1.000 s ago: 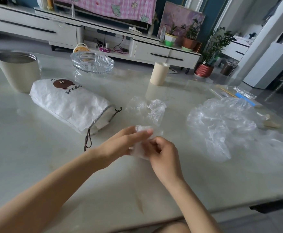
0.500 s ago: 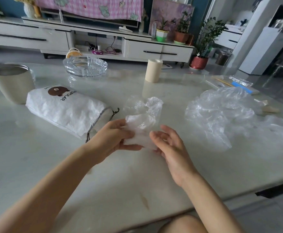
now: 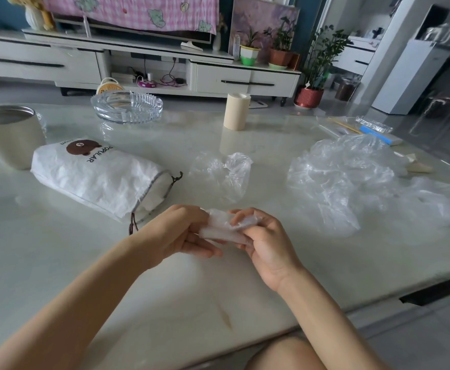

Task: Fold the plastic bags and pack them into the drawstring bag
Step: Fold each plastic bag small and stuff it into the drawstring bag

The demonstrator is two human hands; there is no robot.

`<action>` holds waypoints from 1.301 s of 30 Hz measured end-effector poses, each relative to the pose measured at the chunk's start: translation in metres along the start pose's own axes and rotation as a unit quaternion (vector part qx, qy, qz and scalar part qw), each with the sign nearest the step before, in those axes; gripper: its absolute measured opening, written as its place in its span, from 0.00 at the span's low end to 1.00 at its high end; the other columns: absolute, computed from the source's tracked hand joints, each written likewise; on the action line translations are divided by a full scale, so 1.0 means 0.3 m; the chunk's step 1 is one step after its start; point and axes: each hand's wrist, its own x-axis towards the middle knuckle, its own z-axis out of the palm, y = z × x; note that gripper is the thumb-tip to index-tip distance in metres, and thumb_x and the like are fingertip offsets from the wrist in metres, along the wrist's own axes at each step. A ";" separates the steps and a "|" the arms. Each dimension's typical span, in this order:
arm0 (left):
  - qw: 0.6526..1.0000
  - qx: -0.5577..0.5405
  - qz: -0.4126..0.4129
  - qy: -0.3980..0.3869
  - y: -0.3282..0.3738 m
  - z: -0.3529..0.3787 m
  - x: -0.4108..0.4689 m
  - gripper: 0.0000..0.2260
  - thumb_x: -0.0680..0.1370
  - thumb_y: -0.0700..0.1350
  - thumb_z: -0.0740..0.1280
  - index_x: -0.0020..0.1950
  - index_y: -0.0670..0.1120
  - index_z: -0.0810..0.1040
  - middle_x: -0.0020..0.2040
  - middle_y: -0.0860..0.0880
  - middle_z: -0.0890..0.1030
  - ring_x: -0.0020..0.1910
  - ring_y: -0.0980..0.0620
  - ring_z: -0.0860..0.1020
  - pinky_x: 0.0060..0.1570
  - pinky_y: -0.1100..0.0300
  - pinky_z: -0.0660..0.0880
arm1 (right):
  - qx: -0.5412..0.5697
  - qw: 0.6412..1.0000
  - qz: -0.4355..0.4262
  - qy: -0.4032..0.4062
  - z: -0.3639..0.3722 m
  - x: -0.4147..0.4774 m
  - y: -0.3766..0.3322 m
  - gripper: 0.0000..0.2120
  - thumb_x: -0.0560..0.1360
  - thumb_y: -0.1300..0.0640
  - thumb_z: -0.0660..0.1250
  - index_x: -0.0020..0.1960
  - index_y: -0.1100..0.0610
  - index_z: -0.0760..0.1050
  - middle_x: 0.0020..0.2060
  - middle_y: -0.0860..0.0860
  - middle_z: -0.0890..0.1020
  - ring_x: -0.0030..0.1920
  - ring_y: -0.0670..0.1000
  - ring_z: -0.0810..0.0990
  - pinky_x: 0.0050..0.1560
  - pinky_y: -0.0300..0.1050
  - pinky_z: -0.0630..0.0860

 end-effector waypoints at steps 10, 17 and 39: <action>1.000 0.020 0.000 0.018 -0.003 0.042 -0.013 0.25 0.79 0.60 0.51 0.42 0.41 0.78 0.31 0.43 0.76 0.26 0.47 0.74 0.24 0.62 0.71 | -0.152 0.982 -0.113 0.009 -0.003 0.008 0.026 0.28 0.67 0.82 0.56 0.23 0.53 0.75 0.42 0.50 0.77 0.37 0.36 0.75 0.34 0.28 0.67; 0.982 0.099 0.094 0.127 -0.041 0.053 0.009 0.13 0.82 0.45 0.57 0.39 0.42 0.70 0.29 0.48 0.67 0.23 0.57 0.65 0.22 0.66 0.64 | -0.221 0.966 -0.133 -0.017 -0.011 0.002 0.026 0.23 0.68 0.80 0.59 0.26 0.59 0.78 0.43 0.47 0.75 0.43 0.35 0.75 0.44 0.26 0.68; 0.989 0.029 0.125 0.073 -0.002 0.002 0.017 0.13 0.78 0.51 0.60 0.44 0.42 0.76 0.33 0.44 0.70 0.27 0.53 0.65 0.23 0.66 0.61 | -0.236 0.966 -0.079 -0.072 -0.003 -0.042 -0.028 0.04 0.68 0.57 0.75 0.41 0.57 0.81 0.55 0.45 0.78 0.53 0.41 0.75 0.55 0.34 0.69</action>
